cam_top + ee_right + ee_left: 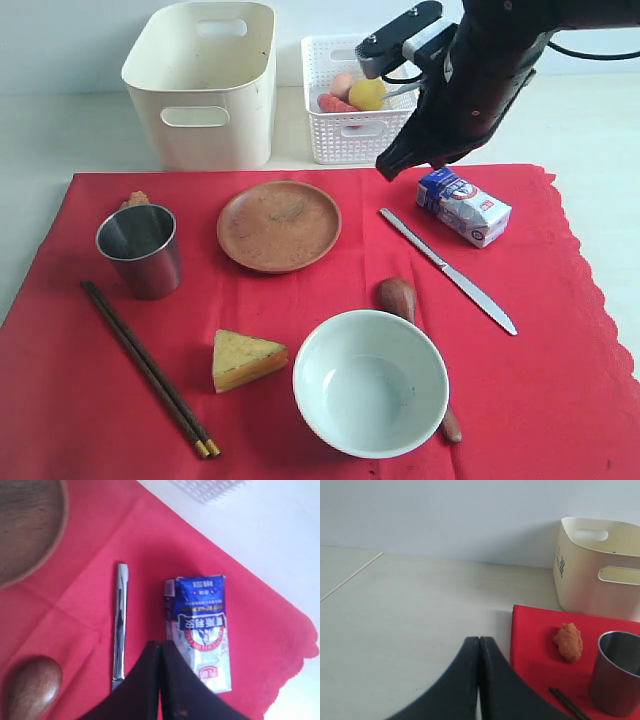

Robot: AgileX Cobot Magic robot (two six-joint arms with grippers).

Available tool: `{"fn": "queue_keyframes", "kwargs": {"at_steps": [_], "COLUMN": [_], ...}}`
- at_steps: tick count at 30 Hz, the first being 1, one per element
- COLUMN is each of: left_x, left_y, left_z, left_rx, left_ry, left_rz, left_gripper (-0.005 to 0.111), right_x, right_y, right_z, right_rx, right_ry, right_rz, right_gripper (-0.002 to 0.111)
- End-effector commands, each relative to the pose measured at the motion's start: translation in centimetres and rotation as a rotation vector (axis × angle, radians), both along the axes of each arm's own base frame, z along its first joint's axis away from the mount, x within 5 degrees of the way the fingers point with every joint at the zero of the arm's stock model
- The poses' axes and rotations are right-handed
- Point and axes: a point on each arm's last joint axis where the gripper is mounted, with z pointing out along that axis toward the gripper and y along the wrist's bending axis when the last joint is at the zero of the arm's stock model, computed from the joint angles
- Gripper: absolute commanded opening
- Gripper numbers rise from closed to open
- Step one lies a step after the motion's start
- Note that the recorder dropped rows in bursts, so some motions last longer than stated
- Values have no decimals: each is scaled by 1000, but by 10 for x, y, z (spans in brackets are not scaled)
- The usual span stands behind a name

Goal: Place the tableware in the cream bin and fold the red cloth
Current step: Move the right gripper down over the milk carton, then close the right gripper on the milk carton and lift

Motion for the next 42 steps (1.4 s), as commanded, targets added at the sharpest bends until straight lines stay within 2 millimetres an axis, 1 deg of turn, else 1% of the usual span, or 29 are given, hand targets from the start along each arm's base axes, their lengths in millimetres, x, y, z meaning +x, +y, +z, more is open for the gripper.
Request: {"fn": "queue_keyframes", "kwargs": {"at_steps": [1, 4, 6, 8, 11, 12, 14, 15, 18, 19, 24, 27, 32, 34, 38, 42], "left_x": [0, 0, 0, 0, 0, 0, 0, 0, 0, 0, 0, 0, 0, 0, 0, 0], "left_y": [0, 0, 0, 0, 0, 0, 0, 0, 0, 0, 0, 0, 0, 0, 0, 0], "left_z": [1, 1, 1, 1, 1, 1, 1, 1, 1, 1, 1, 1, 1, 1, 1, 1], "left_rx": [-2, -2, -2, -2, -2, -2, -2, -2, -2, -2, -2, -2, -2, -2, -2, -2], "left_ry": [-11, -11, -11, -11, -11, -11, -11, -11, -11, -11, -11, -11, -11, -11, -11, -11], "left_rz": [3, 3, 3, 3, 3, 3, 3, 3, 3, 3, 3, 3, 3, 3, 3, 3], "left_gripper": [2, 2, 2, 2, 2, 2, 2, 2, 2, 2, 2, 2, 2, 2, 2, 2], "right_x": [10, 15, 18, 21, 28, 30, 32, 33, 35, 35, 33, 33, 35, 35, 40, 50], "right_y": [-12, -15, -15, -17, -22, -25, -28, -28, -27, -26, -22, -20, -18, -15, -16, -29], "right_z": [-7, -19, -26, -31, -38, -40, -44, -47, -54, -55, -61, -56, -42, -42, -52, -75], "right_rx": [-36, -69, -79, -95, -145, -162, -171, -183, -194, -192, -183, -173, -145, -131, -99, -75], "right_ry": [18, 30, 32, 13, -46, -69, -92, -93, -84, -83, -31, -29, -49, -41, -15, 46], "right_rz": [-47, -62, -106, -159, -257, -318, -384, -391, -374, -358, -276, -253, -226, -193, -171, -231], "right_gripper": [0, 0, 1, 5, 18, 26, 36, 44, 58, 61, 62, 62, 62, 62, 62, 62]}}
